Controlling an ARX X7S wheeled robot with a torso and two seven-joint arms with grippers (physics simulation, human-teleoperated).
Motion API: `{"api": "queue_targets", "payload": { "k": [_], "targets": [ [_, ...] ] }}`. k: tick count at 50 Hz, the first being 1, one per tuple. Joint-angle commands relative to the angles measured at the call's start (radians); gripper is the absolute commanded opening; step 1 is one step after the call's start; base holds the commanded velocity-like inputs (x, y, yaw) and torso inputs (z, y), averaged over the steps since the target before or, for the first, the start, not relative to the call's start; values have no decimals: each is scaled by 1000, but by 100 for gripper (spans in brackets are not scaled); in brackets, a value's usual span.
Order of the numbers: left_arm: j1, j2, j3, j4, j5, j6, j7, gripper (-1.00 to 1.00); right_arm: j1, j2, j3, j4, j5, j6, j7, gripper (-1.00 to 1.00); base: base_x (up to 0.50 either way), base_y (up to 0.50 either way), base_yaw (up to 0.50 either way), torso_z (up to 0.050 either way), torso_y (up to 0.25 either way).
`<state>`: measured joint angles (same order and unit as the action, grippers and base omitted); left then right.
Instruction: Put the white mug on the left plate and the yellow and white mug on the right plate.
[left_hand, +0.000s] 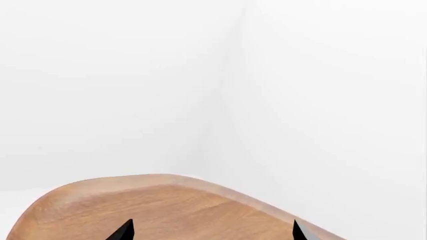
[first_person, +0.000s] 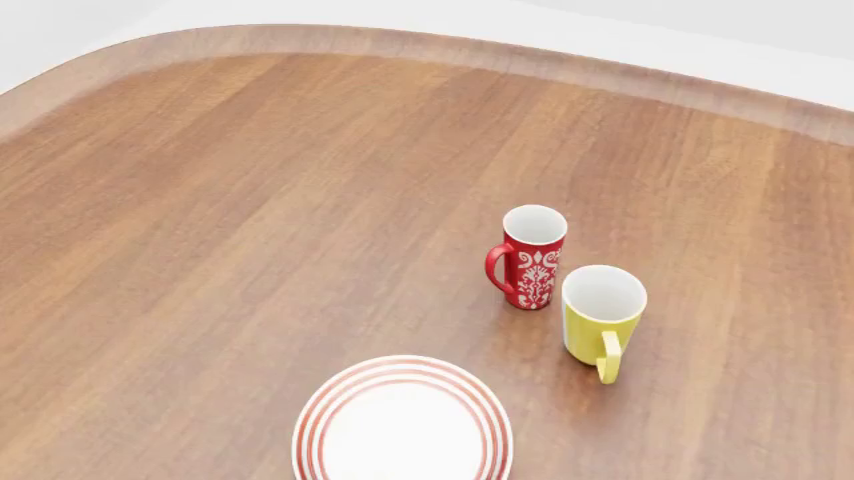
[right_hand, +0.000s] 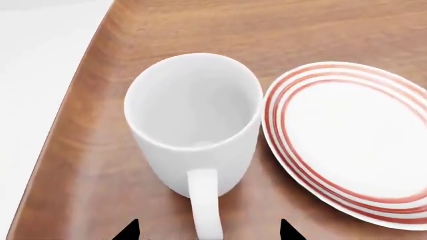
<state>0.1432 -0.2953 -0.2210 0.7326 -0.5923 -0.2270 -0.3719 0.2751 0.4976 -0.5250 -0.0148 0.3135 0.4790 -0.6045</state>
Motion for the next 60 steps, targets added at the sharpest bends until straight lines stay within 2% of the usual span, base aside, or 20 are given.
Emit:
{"api": "queue_targets", "payload": {
  "k": [1, 36, 60],
  "targets": [
    [4, -3, 6, 0, 0, 7, 1, 100, 30, -29, -21, 83, -9, -19, -19, 100, 0, 0, 0, 0, 0],
    [13, -16, 10, 4, -13, 17, -10, 100, 54, -59, -66, 173, -25, -35, -41, 100, 0, 0, 0, 0, 0],
    [12, -23, 10, 10, -26, 19, -24, 100, 121, -105, -90, 317, -37, -71, -76, 100, 0, 0, 0, 0, 0]
  ]
}}
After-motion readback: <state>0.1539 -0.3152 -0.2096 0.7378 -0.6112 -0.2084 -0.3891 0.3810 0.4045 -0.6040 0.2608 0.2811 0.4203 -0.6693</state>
